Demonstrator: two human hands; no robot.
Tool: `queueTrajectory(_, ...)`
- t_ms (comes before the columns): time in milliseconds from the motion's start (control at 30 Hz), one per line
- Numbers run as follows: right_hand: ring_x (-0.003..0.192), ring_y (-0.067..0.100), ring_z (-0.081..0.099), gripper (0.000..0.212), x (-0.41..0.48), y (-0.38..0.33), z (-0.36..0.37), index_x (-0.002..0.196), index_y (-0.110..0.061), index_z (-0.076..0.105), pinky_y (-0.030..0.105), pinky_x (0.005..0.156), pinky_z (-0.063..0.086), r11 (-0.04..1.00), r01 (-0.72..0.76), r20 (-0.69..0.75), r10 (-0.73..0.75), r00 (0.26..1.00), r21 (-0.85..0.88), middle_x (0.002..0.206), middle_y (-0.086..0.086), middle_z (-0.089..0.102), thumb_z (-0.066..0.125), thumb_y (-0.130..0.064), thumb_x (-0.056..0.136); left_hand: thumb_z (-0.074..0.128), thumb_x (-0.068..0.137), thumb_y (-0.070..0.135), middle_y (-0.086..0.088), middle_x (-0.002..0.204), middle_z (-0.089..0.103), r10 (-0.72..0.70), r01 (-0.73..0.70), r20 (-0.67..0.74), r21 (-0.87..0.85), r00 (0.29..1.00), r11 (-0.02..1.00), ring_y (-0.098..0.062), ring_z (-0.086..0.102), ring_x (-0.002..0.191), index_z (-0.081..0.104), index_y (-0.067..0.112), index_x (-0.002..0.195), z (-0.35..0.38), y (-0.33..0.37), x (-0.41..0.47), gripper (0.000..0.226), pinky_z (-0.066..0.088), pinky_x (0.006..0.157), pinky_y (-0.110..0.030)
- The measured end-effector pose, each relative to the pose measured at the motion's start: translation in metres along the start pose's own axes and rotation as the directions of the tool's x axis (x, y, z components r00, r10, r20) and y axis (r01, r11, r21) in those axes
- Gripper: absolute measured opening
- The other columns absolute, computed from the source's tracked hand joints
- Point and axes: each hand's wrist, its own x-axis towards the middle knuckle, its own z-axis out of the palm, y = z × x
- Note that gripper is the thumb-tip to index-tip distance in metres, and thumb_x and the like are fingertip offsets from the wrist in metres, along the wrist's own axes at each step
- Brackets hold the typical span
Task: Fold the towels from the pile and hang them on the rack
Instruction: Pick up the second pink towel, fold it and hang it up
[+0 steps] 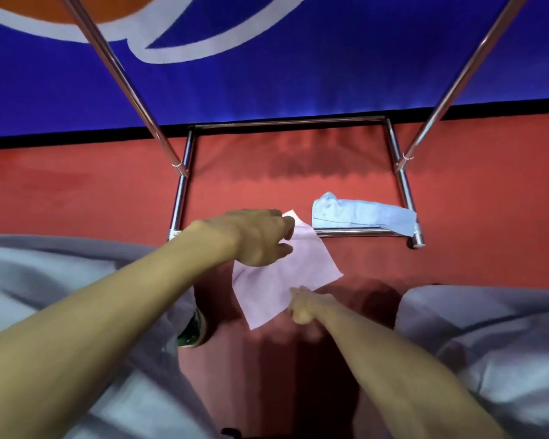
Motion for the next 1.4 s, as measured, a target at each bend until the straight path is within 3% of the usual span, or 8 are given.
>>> queueTrajectory(200,0.149,0.022,-0.007,0.059,0.003,0.004,0.010,0.152,-0.018,0.021,0.056,0.118,0.000,0.992,0.040,-0.002,-0.040,0.999,-0.119,0.162,-0.003,-0.002,0.042,-0.016,0.096,0.040,0.099,0.040,0.001,0.135,0.045,0.030,-0.030,-0.016,0.003,0.999,1.000,-0.023,0.048,0.119,0.042,0.022,0.133,-0.003,0.009,0.003,0.038,0.038,0.093,-0.032)
queueTrajectory(367,0.138,0.026,0.034,0.043,-0.007,0.003,-0.001,0.139,-0.019,0.046,0.043,0.113,0.024,0.995,0.096,-0.215,-0.097,0.972,-0.018,0.148,0.004,0.041,0.046,-0.029,0.097,0.040,0.099,0.040,0.001,0.136,0.046,0.022,-0.022,-0.039,0.004,0.999,1.000,-0.023,0.048,0.121,0.042,0.022,0.133,-0.008,0.009,0.003,0.039,0.038,0.094,-0.033)
queueTrajectory(467,0.108,0.026,0.060,0.024,-0.020,0.003,-0.032,0.107,-0.014,0.070,0.032,0.093,0.045,0.959,0.146,-0.447,-0.023,0.894,0.244,0.113,0.007,0.069,0.061,-0.026,0.088,0.038,0.099,0.039,-0.001,0.134,0.049,-0.017,0.019,-0.068,0.031,0.998,0.999,-0.026,0.050,0.119,0.042,0.018,0.129,-0.013,0.005,0.001,0.037,0.041,0.093,-0.036)
queueTrajectory(600,0.069,0.010,0.058,0.009,-0.054,0.003,-0.092,0.078,-0.014,0.073,0.018,0.063,0.043,0.808,0.254,-0.584,0.133,0.801,0.531,0.072,-0.004,0.065,0.077,-0.011,0.071,0.038,0.099,0.035,-0.009,0.128,0.055,-0.095,0.097,-0.082,0.029,0.992,0.995,-0.032,0.054,0.113,0.039,0.013,0.127,-0.023,0.002,-0.002,0.036,0.044,0.093,-0.040)
queueTrajectory(833,0.067,0.011,0.055,0.016,-0.148,0.007,-0.175,0.076,-0.017,0.068,0.011,0.057,0.038,0.820,0.418,-0.811,0.092,0.578,0.391,0.077,0.007,0.071,0.075,-0.003,0.070,0.044,0.096,0.032,-0.013,0.122,0.059,-0.123,0.104,-0.223,-0.098,0.967,0.990,-0.034,0.057,0.108,0.043,0.011,0.119,-0.057,-0.002,-0.017,0.031,0.045,0.094,-0.043)
queueTrajectory(933,0.064,0.010,0.058,0.023,-0.198,0.005,-0.198,0.076,-0.023,0.064,0.022,0.064,0.046,0.808,0.483,-0.863,0.061,0.501,0.337,0.073,0.004,0.071,0.080,-0.009,0.068,0.051,0.093,0.038,-0.009,0.115,0.062,-0.111,0.060,-0.283,-0.183,0.953,0.981,-0.029,0.059,0.102,0.045,0.018,0.102,-0.070,-0.001,-0.024,0.023,0.047,0.092,-0.042)
queueTrajectory(1200,0.071,0.009,0.068,0.012,-0.294,0.004,-0.218,0.069,-0.023,0.069,0.031,0.075,0.054,0.712,0.646,-0.956,0.138,0.257,0.276,0.075,-0.002,0.073,0.080,-0.020,0.073,0.071,0.080,0.041,0.004,0.098,0.065,0.029,-0.319,-0.513,-0.487,0.858,0.813,-0.015,0.063,0.088,0.050,0.019,0.103,-0.083,0.022,-0.031,0.039,0.052,0.081,-0.035)
queueTrajectory(1400,0.075,0.013,0.069,0.007,-0.319,0.001,-0.229,0.077,-0.013,0.072,0.028,0.076,0.053,0.702,0.688,-0.971,0.022,0.237,0.184,0.077,0.000,0.074,0.079,-0.016,0.074,0.069,0.083,0.033,0.012,0.077,0.058,0.004,-0.411,-0.761,-0.346,0.649,0.843,-0.003,0.054,0.072,0.054,0.024,0.088,-0.091,0.024,-0.030,0.018,0.044,0.066,-0.027)
